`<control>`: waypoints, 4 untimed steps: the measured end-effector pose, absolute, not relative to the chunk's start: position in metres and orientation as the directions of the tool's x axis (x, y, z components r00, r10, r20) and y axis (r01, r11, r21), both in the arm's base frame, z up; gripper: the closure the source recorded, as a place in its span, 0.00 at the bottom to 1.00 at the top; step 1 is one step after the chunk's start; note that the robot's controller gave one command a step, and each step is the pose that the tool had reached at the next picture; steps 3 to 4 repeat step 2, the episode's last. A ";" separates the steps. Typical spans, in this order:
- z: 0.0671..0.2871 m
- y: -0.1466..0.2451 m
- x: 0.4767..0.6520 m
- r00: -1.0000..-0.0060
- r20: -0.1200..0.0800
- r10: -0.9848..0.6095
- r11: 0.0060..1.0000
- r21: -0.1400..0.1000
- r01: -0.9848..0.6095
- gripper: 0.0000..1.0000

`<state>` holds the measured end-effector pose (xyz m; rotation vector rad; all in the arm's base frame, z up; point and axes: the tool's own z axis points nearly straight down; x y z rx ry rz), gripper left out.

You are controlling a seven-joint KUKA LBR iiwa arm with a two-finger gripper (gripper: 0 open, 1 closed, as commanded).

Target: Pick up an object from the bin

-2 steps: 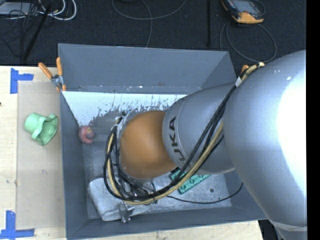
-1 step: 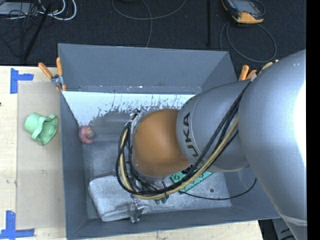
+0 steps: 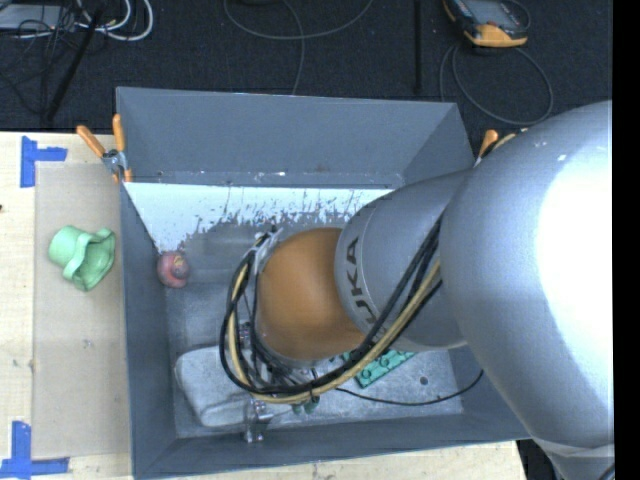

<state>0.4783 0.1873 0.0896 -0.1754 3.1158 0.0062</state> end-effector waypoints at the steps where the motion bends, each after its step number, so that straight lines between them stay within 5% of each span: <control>1: 0.080 0.185 0.482 -0.983 -0.034 -0.180 0.984 0.007 -0.180 0.00; 2: 0.081 0.185 0.482 -0.984 -0.034 -0.177 0.984 0.008 -0.178 1.00; 4: 0.081 0.185 0.482 -0.984 -0.034 -0.177 0.984 0.008 -0.178 1.00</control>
Offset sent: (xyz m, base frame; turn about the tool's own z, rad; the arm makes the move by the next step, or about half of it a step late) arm -0.0066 -0.0059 -0.0196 -0.0730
